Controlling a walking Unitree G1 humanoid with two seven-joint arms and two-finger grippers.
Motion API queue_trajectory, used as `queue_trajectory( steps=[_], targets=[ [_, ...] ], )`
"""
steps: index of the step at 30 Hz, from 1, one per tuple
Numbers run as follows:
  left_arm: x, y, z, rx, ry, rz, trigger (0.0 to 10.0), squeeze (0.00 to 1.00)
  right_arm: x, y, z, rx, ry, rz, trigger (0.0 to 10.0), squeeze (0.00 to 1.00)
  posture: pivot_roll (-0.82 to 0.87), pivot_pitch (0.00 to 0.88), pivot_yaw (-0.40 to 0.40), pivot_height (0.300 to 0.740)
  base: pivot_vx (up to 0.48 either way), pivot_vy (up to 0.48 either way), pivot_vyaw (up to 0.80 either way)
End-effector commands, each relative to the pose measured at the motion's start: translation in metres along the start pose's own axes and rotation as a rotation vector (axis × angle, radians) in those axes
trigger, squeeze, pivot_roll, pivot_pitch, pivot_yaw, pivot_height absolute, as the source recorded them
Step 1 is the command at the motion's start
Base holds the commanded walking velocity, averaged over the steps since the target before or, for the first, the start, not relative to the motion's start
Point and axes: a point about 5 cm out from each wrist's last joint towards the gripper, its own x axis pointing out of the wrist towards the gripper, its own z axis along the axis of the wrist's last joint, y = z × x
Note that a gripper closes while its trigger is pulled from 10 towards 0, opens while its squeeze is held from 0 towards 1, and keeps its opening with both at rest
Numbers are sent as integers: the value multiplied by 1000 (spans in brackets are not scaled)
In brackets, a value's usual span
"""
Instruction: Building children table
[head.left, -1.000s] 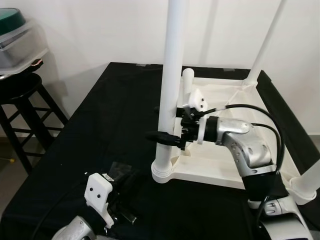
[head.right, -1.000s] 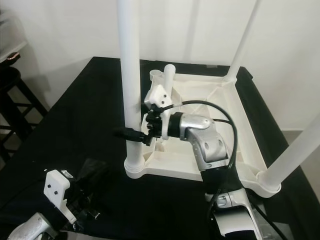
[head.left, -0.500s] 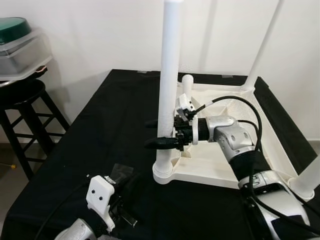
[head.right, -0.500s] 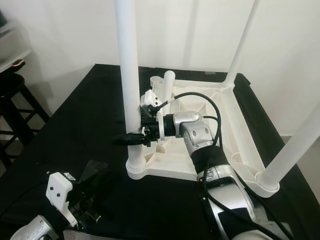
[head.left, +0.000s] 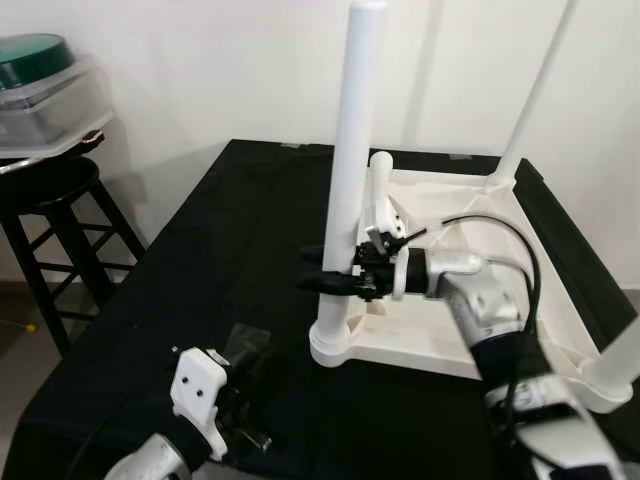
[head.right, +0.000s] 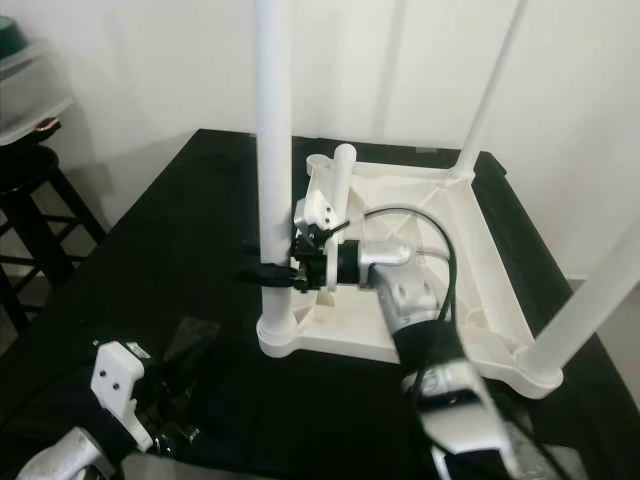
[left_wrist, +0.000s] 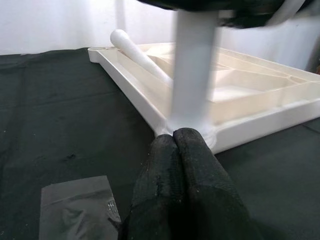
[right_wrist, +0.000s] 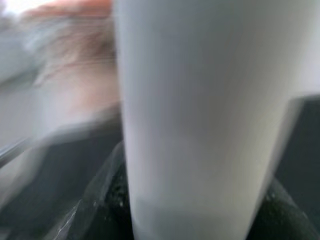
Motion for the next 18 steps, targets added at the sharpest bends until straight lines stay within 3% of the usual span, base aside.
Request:
queue_trajectory(
  steps=[1, 2, 3, 5, 10, 11, 14, 15, 18],
  targets=[
    [0, 1, 2, 5, 5, -13, 0, 0, -18, 10, -40, 42, 178, -334, 0, 0, -10, 62, -8, 740, 0, 0, 0],
    [0, 1, 2, 5, 5, -13, 0, 0, -18, 10, -40, 42, 178, -334, 0, 0, -10, 62, -8, 740, 0, 0, 0],
    [0, 1, 2, 6, 4, -15, 0, 0, -22, 28, -52, 59, 209, -386, 0, 0, -9, 64, -5, 740, 0, 0, 0],
    [2, 3, 2, 13, 5, -18, 0, 0, -16, 27, -38, 0, 164, -389, 0, 0, -36, 54, 16, 740, 0, 0, 0],
    [8, 3, 1, 14, 11, -61, 0, 0, -11, 18, -39, -34, 195, -351, 0, 0, -19, 44, -3, 740, 0, 0, 0],
    [8, 3, 0, 13, 11, -57, 0, 0, -10, 18, -38, -19, 200, -344, 10000, 0, -27, 43, 8, 740, 0, 0, 0],
    [7, 4, 0, 14, 9, -35, 0, 0, -8, 16, -34, 11, 196, -309, 10000, 0, -23, 40, 5, 740, 0, 0, 0],
    [7, 4, 0, 14, 9, -31, 0, 0, -8, 14, -30, 44, 183, -246, 10000, 1000, -14, 37, 0, 740, 0, 0, 0],
    [7, 4, -1, 13, 11, -29, 0, 0, -8, 19, -14, 70, 146, -114, 10000, 1000, -13, 36, 0, 740, 0, 0, 0]
  ],
)
